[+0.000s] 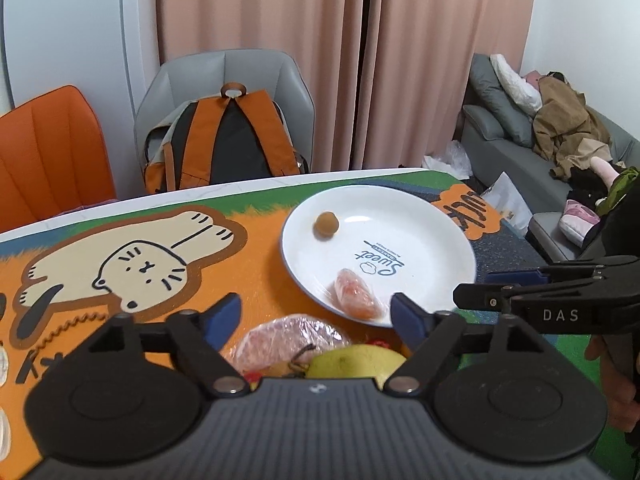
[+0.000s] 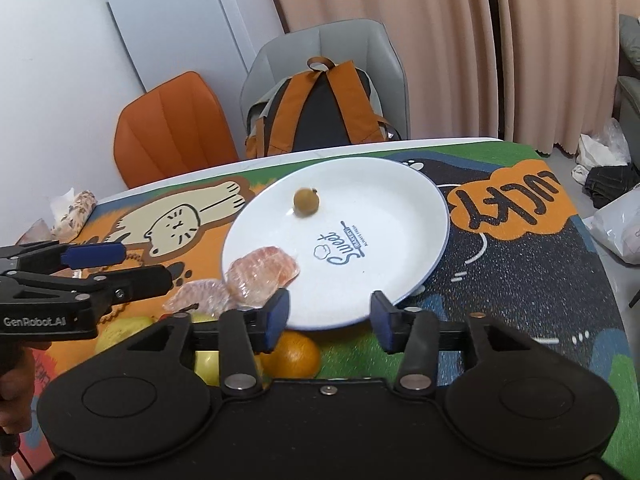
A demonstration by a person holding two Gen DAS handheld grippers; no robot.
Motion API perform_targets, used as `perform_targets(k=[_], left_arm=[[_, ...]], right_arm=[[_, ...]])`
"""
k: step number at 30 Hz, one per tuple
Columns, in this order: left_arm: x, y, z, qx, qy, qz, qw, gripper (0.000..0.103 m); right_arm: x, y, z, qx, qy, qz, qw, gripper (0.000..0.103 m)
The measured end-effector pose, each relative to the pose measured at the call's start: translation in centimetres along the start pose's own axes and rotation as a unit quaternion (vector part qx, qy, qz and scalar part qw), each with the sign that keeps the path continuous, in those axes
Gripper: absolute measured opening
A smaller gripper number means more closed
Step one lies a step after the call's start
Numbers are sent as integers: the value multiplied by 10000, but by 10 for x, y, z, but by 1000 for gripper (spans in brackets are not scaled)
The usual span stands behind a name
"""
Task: Organize fruits
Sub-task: 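Move left gripper to the large yellow pear while right gripper approaches the green pear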
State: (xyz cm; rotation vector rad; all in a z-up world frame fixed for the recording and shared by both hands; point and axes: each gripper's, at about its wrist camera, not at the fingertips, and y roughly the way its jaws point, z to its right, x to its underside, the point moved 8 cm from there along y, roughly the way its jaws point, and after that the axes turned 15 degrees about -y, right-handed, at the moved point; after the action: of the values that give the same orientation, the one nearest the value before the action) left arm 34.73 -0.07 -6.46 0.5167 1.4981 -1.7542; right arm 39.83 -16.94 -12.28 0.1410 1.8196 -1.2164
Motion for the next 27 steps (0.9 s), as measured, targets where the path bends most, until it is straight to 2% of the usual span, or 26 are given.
perform_targets(k=[7, 9, 14, 27], left_arm=[[15, -23, -5, -40, -76, 88, 9999, 89], [19, -28, -7, -66, -78, 91, 9999, 90], [28, -39, -15, -93, -164, 99, 9998, 91], [44, -65, -40, -67, -440, 121, 9989, 91]], right_arm=[[9, -26, -4, 37, 145, 258, 9996, 98], [12, -33, -5, 77, 162, 272, 9995, 103], [21, -44, -4, 146, 203, 227, 9994, 103], [31, -62, -16, -3, 197, 233, 9995, 103]])
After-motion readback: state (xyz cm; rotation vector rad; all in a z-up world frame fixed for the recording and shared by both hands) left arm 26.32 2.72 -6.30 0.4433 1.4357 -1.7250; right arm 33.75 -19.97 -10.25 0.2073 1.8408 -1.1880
